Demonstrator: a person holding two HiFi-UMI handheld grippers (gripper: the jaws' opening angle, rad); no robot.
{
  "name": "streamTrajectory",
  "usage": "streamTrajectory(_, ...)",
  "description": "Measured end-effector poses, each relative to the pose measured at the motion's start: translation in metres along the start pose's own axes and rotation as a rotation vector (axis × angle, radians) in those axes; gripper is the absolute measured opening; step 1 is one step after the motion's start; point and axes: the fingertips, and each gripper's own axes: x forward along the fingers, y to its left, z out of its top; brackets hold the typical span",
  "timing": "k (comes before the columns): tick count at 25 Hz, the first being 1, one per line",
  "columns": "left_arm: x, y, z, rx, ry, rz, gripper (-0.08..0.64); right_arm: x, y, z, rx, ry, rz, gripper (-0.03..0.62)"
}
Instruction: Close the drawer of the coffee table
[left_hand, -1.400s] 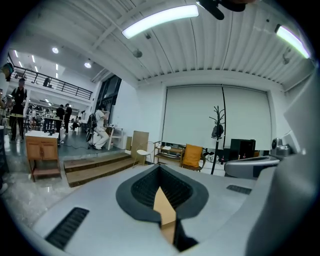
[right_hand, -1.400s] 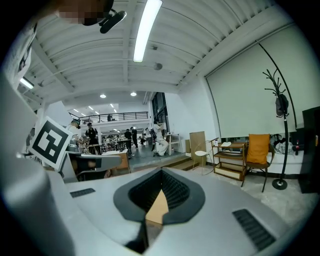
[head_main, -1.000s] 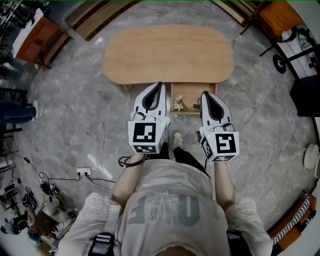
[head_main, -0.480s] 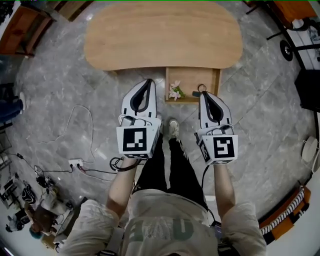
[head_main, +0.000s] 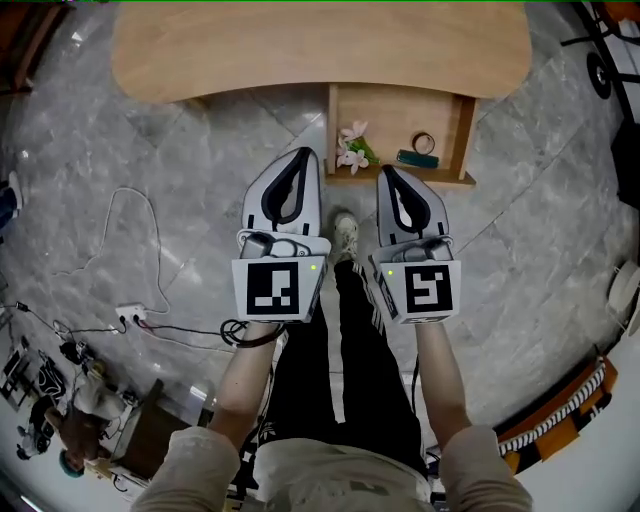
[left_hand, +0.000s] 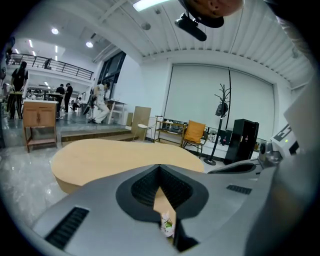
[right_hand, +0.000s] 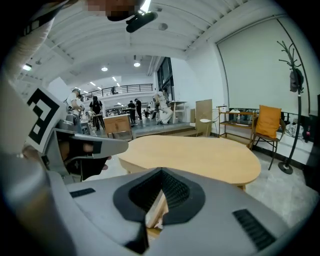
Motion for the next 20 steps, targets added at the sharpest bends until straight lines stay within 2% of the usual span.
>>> streamTrajectory(3, 0.005, -0.001, -0.031, -0.004, 0.026, 0.003, 0.008, 0.008, 0.008, -0.031, -0.001, 0.045, 0.016, 0.005)
streamTrajectory(7, 0.011, -0.005, -0.056, -0.009, 0.042, 0.002, 0.008, 0.013, 0.010, -0.058, 0.012, 0.073, 0.021, 0.005)
streamTrajectory(14, 0.014, -0.003, -0.062, 0.012, 0.068, -0.009, 0.008, 0.017, 0.006, -0.060, -0.011, 0.075, 0.025, 0.005)
streamTrajectory(16, 0.017, -0.003, -0.061, 0.027, 0.068, -0.008, 0.008, 0.020, -0.002, -0.062, -0.042, 0.103, 0.022, 0.005)
streamTrajectory(19, 0.021, -0.001, -0.066, 0.052, 0.106, -0.014, 0.008, 0.028, -0.013, -0.084, -0.159, 0.235, 0.050, 0.021)
streamTrajectory(20, 0.022, 0.001, -0.068, 0.059, 0.122, -0.014, 0.008, 0.032, -0.016, -0.094, -0.222, 0.280, 0.073, 0.086)
